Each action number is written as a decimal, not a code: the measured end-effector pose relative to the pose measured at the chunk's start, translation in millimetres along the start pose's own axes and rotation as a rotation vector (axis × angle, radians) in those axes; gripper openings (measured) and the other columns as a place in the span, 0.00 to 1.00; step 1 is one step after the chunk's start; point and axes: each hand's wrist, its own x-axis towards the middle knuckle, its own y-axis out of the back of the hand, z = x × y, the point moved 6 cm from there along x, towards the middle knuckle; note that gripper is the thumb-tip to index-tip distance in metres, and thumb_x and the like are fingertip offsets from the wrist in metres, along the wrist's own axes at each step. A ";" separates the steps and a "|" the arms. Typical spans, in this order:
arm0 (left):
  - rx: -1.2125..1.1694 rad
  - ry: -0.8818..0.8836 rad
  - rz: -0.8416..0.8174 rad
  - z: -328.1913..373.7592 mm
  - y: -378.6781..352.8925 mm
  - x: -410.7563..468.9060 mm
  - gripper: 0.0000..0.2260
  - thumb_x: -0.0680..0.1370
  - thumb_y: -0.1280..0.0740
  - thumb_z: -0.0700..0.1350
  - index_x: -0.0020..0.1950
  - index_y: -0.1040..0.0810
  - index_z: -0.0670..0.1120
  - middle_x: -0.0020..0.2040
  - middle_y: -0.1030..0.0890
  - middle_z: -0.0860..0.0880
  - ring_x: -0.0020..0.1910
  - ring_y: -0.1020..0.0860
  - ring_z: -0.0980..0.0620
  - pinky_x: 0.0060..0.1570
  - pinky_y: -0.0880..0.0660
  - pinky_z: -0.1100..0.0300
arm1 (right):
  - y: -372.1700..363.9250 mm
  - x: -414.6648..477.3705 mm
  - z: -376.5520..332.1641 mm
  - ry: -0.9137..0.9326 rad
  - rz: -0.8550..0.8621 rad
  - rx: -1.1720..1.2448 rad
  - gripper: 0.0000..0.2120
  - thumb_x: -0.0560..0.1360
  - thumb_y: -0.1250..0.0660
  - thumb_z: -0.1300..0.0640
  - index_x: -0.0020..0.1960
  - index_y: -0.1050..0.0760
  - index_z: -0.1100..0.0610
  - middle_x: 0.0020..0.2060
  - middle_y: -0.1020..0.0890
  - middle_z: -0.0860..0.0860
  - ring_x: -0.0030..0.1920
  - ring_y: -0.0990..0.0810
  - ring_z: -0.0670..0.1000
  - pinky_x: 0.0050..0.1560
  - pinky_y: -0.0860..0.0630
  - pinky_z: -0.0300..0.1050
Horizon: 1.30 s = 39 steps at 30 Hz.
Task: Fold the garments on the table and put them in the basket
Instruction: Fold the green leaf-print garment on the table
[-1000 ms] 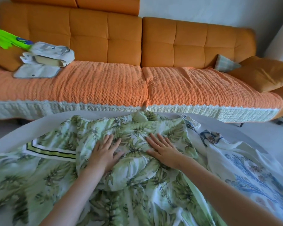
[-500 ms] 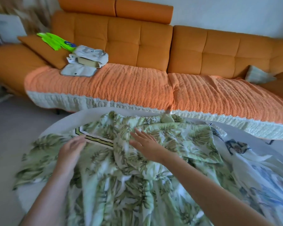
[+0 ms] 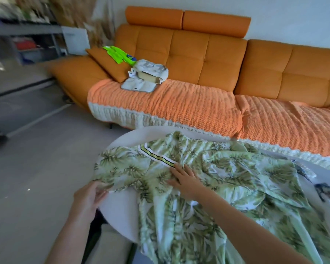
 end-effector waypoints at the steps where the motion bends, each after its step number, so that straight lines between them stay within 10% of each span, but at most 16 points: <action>1: -0.042 0.047 -0.015 1.0 2.5 0.5 0.06 0.80 0.39 0.38 0.44 0.27 0.37 0.44 0.25 0.41 0.39 0.25 0.51 0.27 0.23 0.66 | 1.0 0.2 0.1 -0.005 0.001 0.046 0.25 0.81 0.48 0.51 0.77 0.50 0.47 0.77 0.57 0.51 0.75 0.61 0.59 0.73 0.57 0.62; 6: -0.323 0.328 -0.137 1.2 -1.8 -0.6 0.09 0.81 0.41 0.40 0.56 0.30 0.34 0.50 0.26 0.35 0.41 0.22 0.46 0.27 0.21 0.61 | 3.4 -1.4 -3.0 -0.044 -0.029 0.049 0.27 0.81 0.53 0.43 0.77 0.56 0.47 0.76 0.59 0.47 0.76 0.61 0.56 0.74 0.61 0.56; 12: -0.723 0.438 -0.066 -10.6 8.5 8.7 0.10 0.81 0.41 0.48 0.56 0.26 0.44 0.29 0.20 0.49 0.20 0.24 0.61 0.15 0.39 0.71 | 5.1 -4.4 -4.1 -0.029 -0.058 0.019 0.27 0.81 0.53 0.45 0.77 0.57 0.48 0.76 0.60 0.48 0.75 0.63 0.57 0.74 0.62 0.56; 20: -0.741 0.147 -0.221 11.7 6.6 28.1 0.10 0.61 0.27 0.45 0.36 0.26 0.50 0.26 0.23 0.58 0.16 0.31 0.62 0.15 0.44 0.70 | 2.1 -5.3 -7.0 0.124 -0.106 -0.289 0.31 0.79 0.42 0.63 0.76 0.50 0.45 0.75 0.63 0.53 0.73 0.66 0.63 0.73 0.59 0.63; 25: -0.369 -0.097 -0.136 46.0 -8.9 18.8 0.08 0.75 0.32 0.53 0.41 0.26 0.50 0.31 0.26 0.54 0.19 0.34 0.60 0.15 0.42 0.70 | 5.6 -4.9 -6.9 0.068 -0.081 -0.145 0.26 0.81 0.47 0.59 0.76 0.49 0.46 0.76 0.61 0.50 0.74 0.66 0.60 0.73 0.61 0.60; 30: 0.089 -0.589 -0.023 75.8 -48.7 -16.0 0.09 0.76 0.32 0.42 0.55 0.22 0.42 0.52 0.20 0.45 0.51 0.21 0.47 0.49 0.27 0.58 | 43.0 -14.4 -9.4 -0.095 0.232 0.486 0.23 0.81 0.53 0.44 0.75 0.43 0.46 0.76 0.51 0.43 0.75 0.62 0.50 0.73 0.61 0.54; 35: 0.820 -1.064 -0.388 36.8 -159.8 -59.5 0.08 0.79 0.38 0.44 0.56 0.24 0.46 0.54 0.24 0.50 0.53 0.25 0.53 0.56 0.30 0.65 | 83.6 -26.9 -3.8 -0.093 0.442 1.085 0.24 0.81 0.50 0.44 0.74 0.40 0.51 0.70 0.33 0.47 0.69 0.36 0.48 0.70 0.43 0.49; 39: 1.781 -1.009 -0.675 -67.6 -190.7 -56.7 0.16 0.80 0.42 0.51 0.65 0.28 0.47 0.76 0.45 0.47 0.76 0.49 0.42 0.70 0.50 0.34 | 87.3 -34.7 37.8 -0.276 0.622 1.344 0.26 0.80 0.50 0.41 0.72 0.36 0.53 0.68 0.30 0.49 0.63 0.28 0.51 0.67 0.34 0.58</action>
